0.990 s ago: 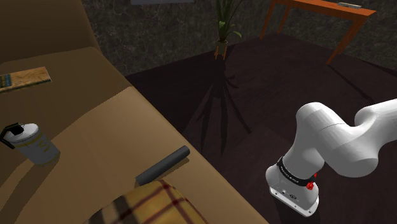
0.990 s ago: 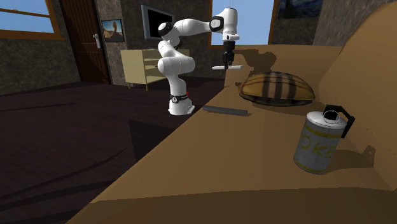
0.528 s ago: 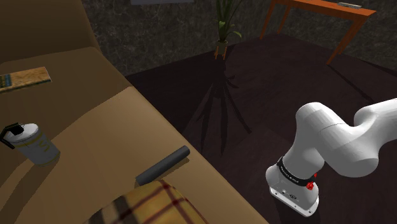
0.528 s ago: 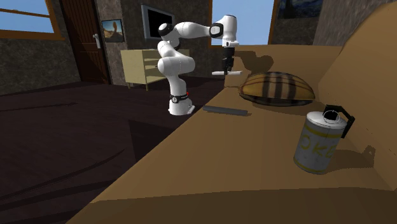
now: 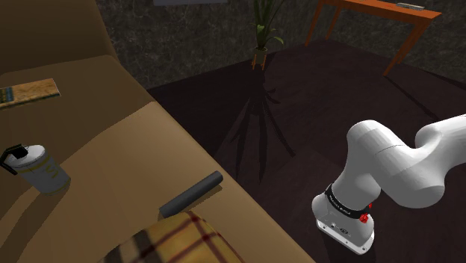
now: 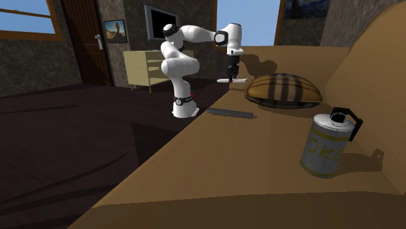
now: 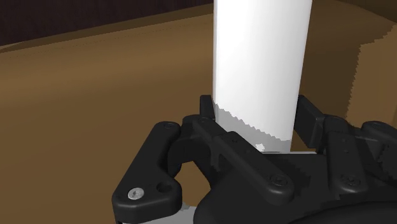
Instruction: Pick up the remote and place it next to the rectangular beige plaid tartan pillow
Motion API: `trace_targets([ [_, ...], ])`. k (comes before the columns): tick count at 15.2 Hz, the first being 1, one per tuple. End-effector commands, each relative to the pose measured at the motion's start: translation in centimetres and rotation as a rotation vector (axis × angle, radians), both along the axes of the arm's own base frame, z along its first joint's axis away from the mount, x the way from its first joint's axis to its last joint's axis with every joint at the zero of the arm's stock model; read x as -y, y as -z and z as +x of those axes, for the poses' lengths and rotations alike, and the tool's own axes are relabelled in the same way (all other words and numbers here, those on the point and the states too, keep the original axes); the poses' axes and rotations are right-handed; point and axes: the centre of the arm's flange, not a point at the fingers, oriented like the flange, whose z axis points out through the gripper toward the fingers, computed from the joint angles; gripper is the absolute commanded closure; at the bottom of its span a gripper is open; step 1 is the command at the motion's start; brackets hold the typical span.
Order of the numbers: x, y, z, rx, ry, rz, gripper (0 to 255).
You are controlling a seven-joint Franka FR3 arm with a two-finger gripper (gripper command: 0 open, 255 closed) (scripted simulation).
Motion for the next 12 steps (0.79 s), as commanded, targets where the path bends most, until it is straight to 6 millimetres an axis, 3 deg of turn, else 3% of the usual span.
trace_targets([
  [1, 0.06, 0.41, 0.07, 0.000, 0.000, 0.001, 255],
  [7, 0.06, 0.41, 0.07, 0.000, 0.000, 0.001, 255],
  [8, 0.06, 0.41, 0.07, 0.000, 0.000, 0.001, 0],
  [12, 0.06, 0.41, 0.07, 0.000, 0.000, 0.001, 0],
])
